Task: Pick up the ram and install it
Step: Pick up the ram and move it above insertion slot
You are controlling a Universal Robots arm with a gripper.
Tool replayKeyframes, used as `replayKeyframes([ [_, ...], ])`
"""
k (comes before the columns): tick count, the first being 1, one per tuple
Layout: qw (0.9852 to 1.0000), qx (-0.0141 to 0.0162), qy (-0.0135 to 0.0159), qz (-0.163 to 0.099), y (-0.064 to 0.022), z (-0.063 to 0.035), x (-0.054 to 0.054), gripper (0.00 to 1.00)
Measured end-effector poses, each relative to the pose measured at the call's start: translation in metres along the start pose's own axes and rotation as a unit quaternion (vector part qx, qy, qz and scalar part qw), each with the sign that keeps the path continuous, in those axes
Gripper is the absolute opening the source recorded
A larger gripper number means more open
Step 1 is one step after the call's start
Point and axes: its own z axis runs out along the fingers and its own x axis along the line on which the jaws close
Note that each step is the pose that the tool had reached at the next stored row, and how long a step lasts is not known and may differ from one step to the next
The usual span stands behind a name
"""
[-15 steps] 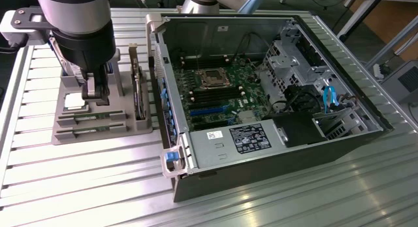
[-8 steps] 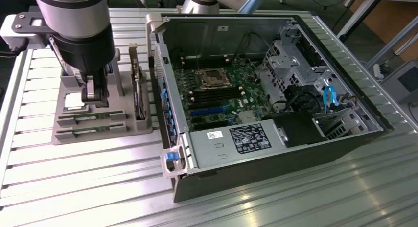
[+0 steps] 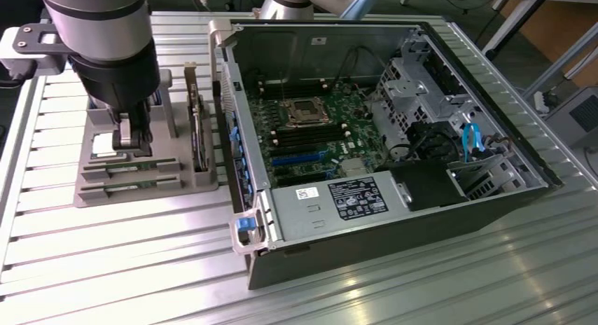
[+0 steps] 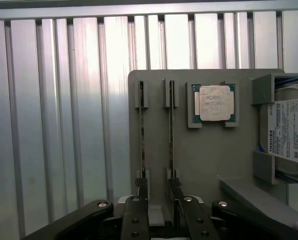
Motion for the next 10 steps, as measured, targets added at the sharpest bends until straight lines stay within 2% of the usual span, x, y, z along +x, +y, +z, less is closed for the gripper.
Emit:
replayKeyframes([
  [10, 1.0000, 0.0000, 0.0000, 0.000, 0.0041, 0.0069, 0.0004, 0.30],
])
